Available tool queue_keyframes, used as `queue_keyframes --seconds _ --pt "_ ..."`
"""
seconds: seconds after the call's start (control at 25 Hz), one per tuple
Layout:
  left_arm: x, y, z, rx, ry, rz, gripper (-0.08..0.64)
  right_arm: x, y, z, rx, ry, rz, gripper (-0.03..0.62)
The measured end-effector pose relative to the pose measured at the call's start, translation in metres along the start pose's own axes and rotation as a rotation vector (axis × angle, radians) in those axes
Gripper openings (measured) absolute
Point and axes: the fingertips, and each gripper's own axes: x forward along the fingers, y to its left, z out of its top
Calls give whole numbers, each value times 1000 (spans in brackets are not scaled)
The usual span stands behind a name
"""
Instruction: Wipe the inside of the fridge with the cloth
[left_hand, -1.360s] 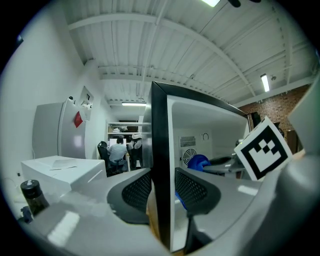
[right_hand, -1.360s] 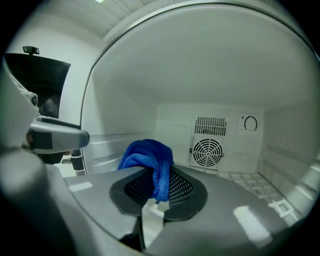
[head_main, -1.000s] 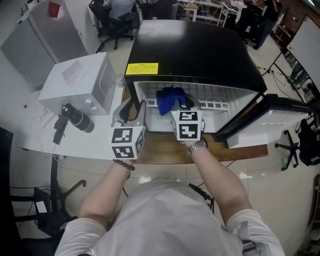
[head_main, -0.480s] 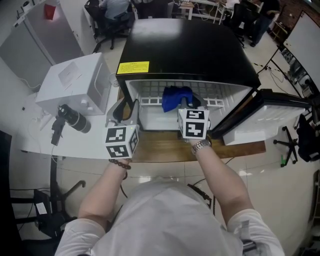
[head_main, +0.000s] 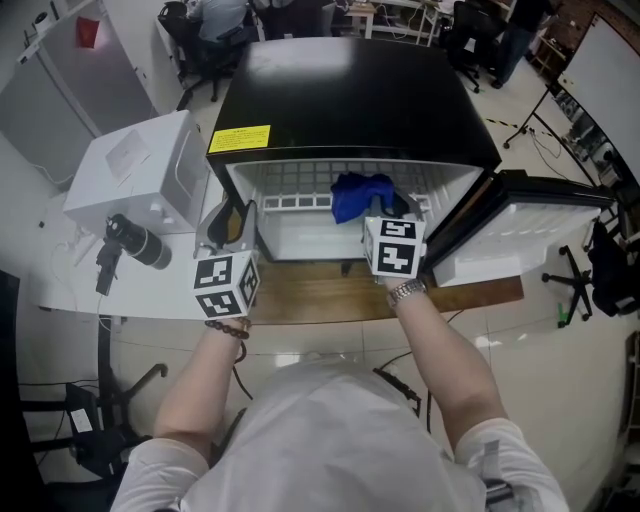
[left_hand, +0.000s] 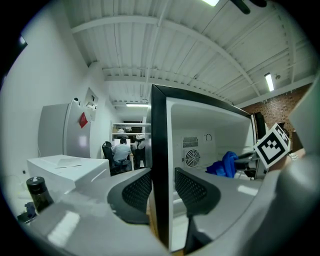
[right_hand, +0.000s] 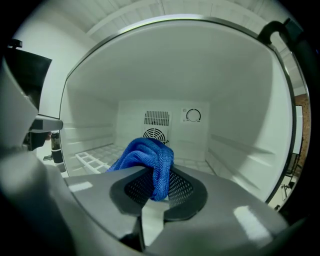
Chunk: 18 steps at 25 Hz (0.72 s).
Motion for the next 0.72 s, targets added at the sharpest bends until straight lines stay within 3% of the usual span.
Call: queue_keyframes --seconds 0.28,0.72 --pt "1 -8 2 -6 7 27 132 -9 -37 -5 20 3 -32 44" --pt "1 2 0 -21 19 73 133 -15 -60 -5 33 -9 -69 44"
